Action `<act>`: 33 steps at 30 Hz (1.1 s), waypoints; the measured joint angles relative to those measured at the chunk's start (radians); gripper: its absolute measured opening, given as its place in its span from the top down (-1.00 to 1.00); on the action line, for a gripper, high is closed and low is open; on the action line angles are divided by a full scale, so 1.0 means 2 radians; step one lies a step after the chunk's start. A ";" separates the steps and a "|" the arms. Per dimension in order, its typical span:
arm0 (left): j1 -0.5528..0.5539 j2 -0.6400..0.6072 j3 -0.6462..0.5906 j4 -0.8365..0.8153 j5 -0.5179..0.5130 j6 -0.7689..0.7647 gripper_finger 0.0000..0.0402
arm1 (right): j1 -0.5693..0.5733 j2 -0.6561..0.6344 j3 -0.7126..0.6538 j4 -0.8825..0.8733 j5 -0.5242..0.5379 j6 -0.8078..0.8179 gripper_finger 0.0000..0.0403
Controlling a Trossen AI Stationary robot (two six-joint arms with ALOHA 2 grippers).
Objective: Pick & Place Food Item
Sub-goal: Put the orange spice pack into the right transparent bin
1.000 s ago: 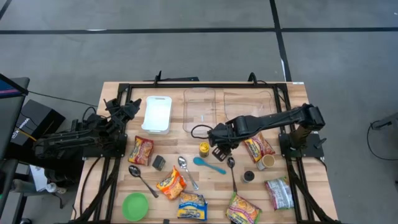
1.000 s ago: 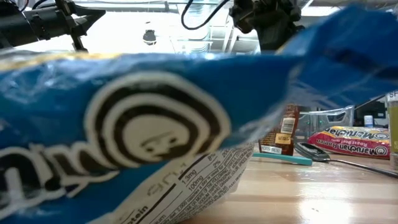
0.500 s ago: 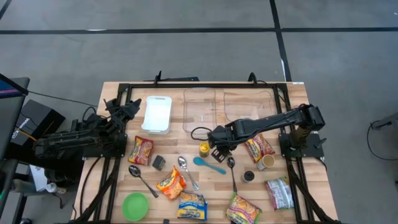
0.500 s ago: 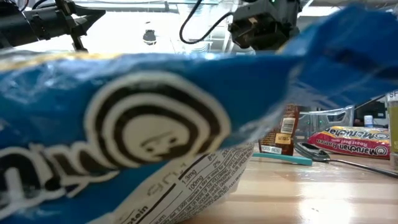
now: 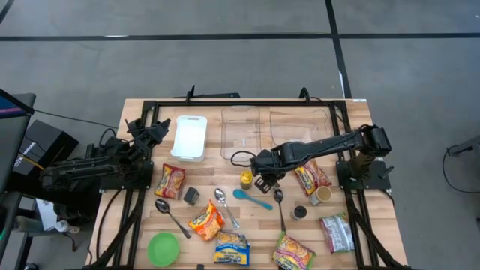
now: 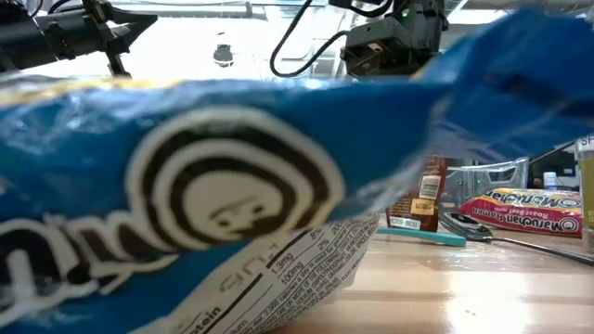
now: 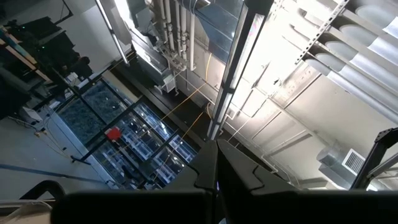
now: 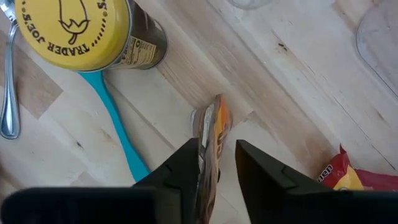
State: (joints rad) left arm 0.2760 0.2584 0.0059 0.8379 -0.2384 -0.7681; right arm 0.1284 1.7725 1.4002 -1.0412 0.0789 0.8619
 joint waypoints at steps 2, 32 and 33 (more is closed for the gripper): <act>0.000 0.000 0.000 0.000 0.000 0.000 0.99 | 0.000 0.000 0.000 0.000 0.000 -0.002 0.62; 0.000 0.000 0.000 0.000 0.000 0.000 0.99 | 0.001 -0.144 0.000 -0.015 -0.014 -0.012 1.00; 0.000 0.000 0.000 0.000 0.000 0.000 0.99 | 0.000 -0.157 0.000 -0.014 -0.014 -0.012 1.00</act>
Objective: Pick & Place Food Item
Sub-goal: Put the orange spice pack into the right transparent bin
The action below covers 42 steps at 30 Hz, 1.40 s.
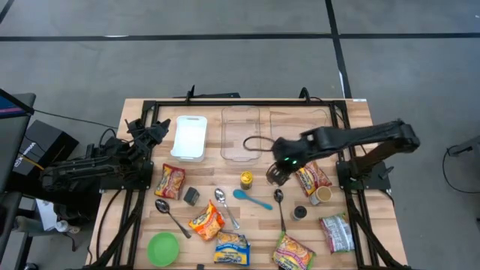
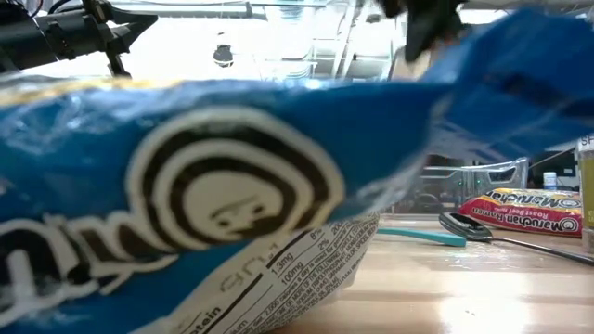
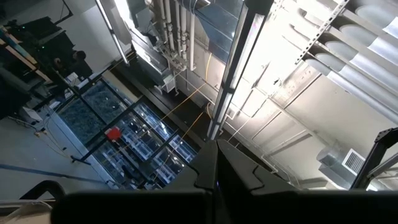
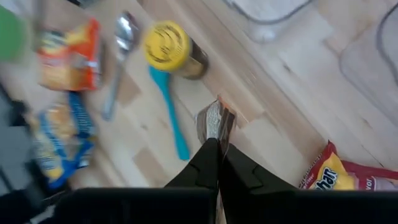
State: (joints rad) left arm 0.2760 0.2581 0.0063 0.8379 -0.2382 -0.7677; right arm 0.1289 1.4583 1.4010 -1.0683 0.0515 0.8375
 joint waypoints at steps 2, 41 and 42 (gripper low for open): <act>0.000 0.000 0.000 0.000 0.000 0.000 0.99 | -0.004 -0.028 0.000 0.003 0.007 0.000 1.00; 0.000 0.000 0.000 0.000 0.000 0.000 0.99 | -0.294 -0.039 0.000 -0.016 0.023 -0.067 1.00; 0.000 0.000 0.000 0.000 0.000 0.000 0.99 | -0.296 -0.029 0.000 -0.015 0.022 -0.072 1.00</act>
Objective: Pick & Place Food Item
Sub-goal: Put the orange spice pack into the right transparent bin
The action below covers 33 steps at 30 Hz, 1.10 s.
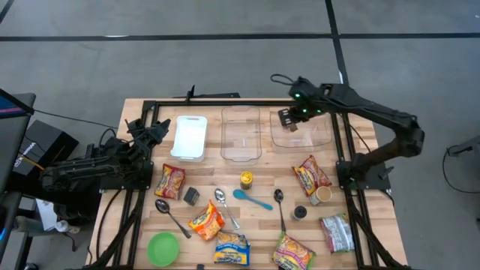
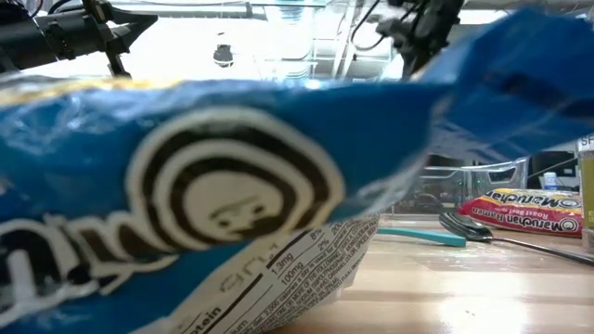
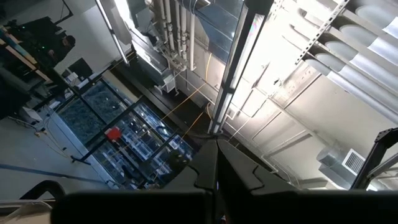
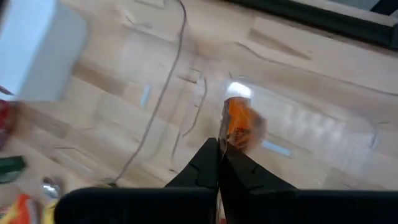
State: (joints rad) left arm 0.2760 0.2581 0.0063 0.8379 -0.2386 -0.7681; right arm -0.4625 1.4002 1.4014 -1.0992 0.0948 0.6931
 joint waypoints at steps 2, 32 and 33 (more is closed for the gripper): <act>0.000 0.000 0.000 0.000 0.000 0.000 0.99 | -0.002 0.019 0.000 0.000 -0.009 -0.008 1.00; 0.000 0.000 0.000 0.000 0.000 0.000 0.99 | -0.002 0.152 0.000 0.005 -0.024 0.020 1.00; 0.000 0.000 0.000 0.000 0.000 0.000 0.99 | -0.002 0.152 0.000 0.005 -0.025 0.020 0.99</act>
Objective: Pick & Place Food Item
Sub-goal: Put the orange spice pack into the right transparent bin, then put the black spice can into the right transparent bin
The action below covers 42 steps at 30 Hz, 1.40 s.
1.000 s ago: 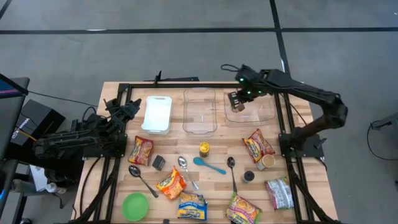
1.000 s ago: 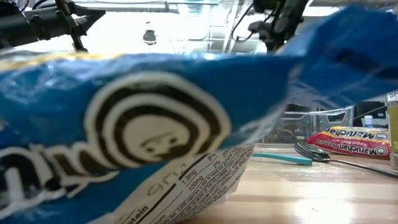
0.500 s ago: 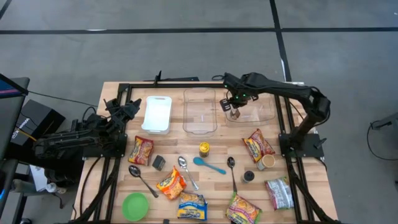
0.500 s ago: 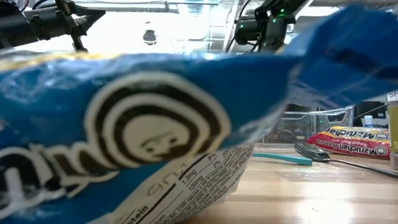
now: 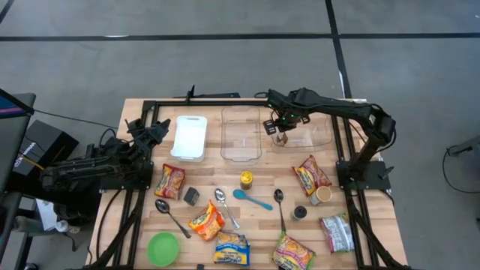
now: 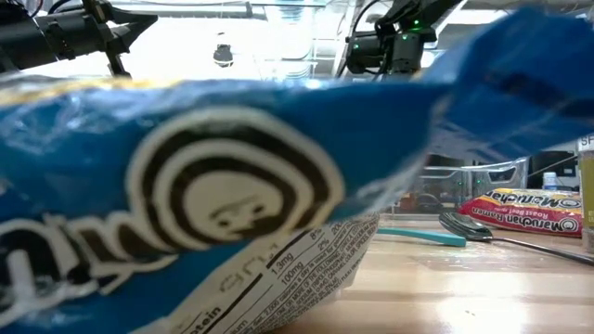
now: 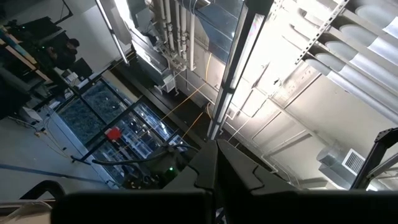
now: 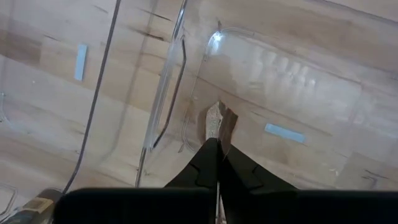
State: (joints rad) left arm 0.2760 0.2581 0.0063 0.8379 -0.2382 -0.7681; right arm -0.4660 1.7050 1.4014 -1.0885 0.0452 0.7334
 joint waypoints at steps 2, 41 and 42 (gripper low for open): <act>0.000 0.000 0.000 0.000 0.000 0.000 0.99 | 0.000 0.000 0.000 0.000 0.000 0.000 0.97; 0.000 0.000 0.000 0.000 0.000 0.000 0.99 | -0.004 -0.021 0.000 -0.078 -0.012 -0.058 0.07; 0.000 0.000 0.000 0.000 0.000 0.000 0.99 | -0.004 -0.027 0.000 -0.078 -0.011 -0.058 0.07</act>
State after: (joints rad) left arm 0.2760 0.2581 0.0063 0.8377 -0.2382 -0.7679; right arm -0.4744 1.6504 1.4014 -1.2438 0.0223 0.6170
